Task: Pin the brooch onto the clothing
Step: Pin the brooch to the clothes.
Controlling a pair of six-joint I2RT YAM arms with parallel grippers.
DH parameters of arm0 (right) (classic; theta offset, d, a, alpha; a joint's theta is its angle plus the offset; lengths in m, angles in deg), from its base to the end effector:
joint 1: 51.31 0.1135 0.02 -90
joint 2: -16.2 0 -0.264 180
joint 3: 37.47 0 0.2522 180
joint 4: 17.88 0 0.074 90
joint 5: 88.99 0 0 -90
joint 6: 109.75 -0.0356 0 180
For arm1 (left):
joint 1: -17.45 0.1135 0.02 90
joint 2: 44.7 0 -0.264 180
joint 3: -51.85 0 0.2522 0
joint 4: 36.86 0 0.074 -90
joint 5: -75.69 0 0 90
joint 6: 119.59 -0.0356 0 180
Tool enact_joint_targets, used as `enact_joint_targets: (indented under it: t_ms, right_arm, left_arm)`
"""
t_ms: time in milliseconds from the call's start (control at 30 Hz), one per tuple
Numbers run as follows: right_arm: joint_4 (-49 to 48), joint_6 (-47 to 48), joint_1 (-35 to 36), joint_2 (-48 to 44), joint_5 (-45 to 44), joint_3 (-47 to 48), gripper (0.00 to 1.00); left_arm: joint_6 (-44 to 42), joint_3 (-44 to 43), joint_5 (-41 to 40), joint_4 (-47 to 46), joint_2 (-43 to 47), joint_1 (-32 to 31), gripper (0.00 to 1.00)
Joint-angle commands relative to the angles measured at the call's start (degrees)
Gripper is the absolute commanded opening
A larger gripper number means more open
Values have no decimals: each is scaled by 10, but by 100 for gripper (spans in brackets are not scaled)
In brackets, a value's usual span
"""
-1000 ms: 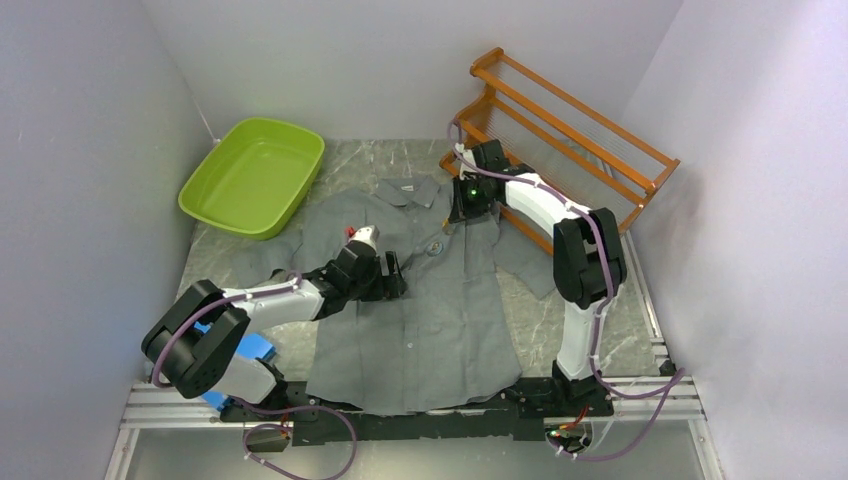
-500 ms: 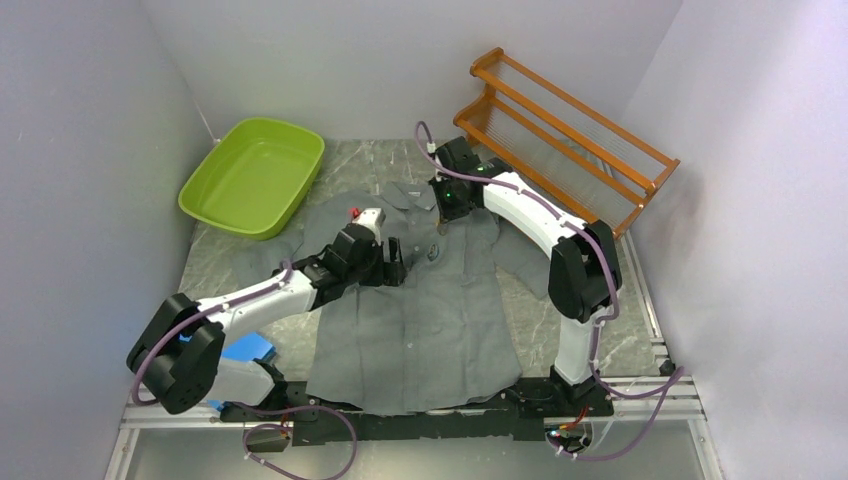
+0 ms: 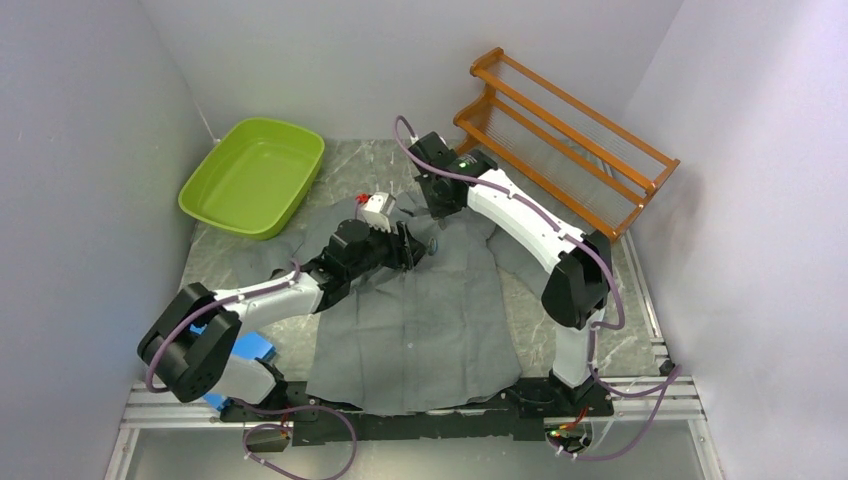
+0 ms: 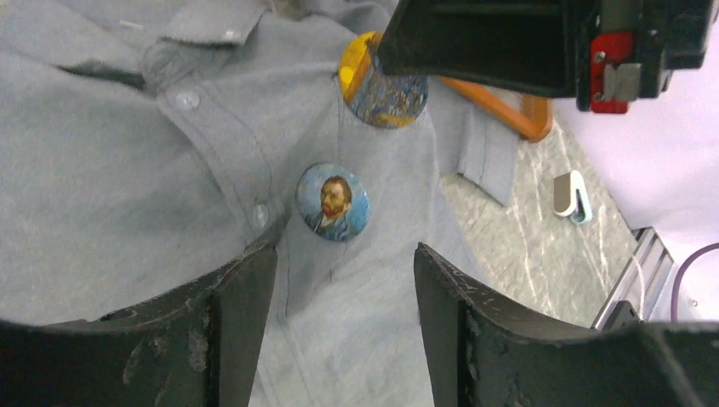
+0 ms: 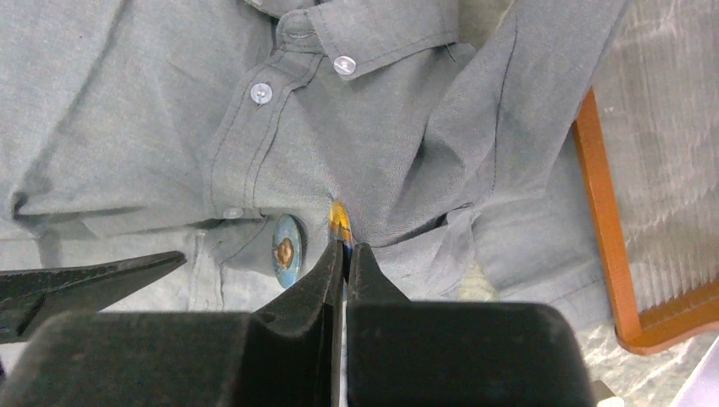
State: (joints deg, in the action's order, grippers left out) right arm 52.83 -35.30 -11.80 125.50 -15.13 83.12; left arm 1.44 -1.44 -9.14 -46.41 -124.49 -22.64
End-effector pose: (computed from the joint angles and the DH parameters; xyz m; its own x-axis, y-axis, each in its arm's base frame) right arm 0.3223 0.2530 0.3189 -0.7745 -0.3049 -0.5543 -0.3056 0.9475 -0.0942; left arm 0.2302 -0.1980 0.2289 -0.5557 -0.2033 -0.8061 0.4911 0.7021 -0.5156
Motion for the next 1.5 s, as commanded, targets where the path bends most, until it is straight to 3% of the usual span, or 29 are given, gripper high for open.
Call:
enact_joint_targets:
  t_ms: [0, 200, 367, 700, 900, 967, 1167, 1267, 1467]
  right_arm:
    - [40, -19, 8, -3, -35, 33, 0]
    - [32, -30, 11, -3, 14, 35, 0]
    - [19, -34, 12, -8, 42, 23, 0]
    - [4, -31, 12, -20, 83, -1, 0]
    - [-1, -26, 11, -22, 93, -7, 0]
    - [-3, -25, 11, -20, 93, -9, 0]
    - [-2, -23, 11, -12, 98, -9, 0]
    - [-4, -23, 11, -8, 100, -8, 0]
    - [-10, -19, 4, -9, 102, -12, 4]
  left_arm:
    - [14, 24, 16, -167, -20, -1, 65]
    - [-2, 18, -2, -237, -54, -19, 62]
    - [-94, -12, -103, -243, -89, -83, 67]
    - [-69, -33, -307, -271, -148, -114, 62]
    - [-105, -71, -310, -219, -156, -115, 60]
    - [-120, -80, -303, -207, -158, -115, 55]
    - [-144, -86, -273, -212, -159, -117, 28]
    - [-155, -87, -256, -216, -158, -116, 7]
    - [-155, -82, -257, -200, -146, -117, 3]
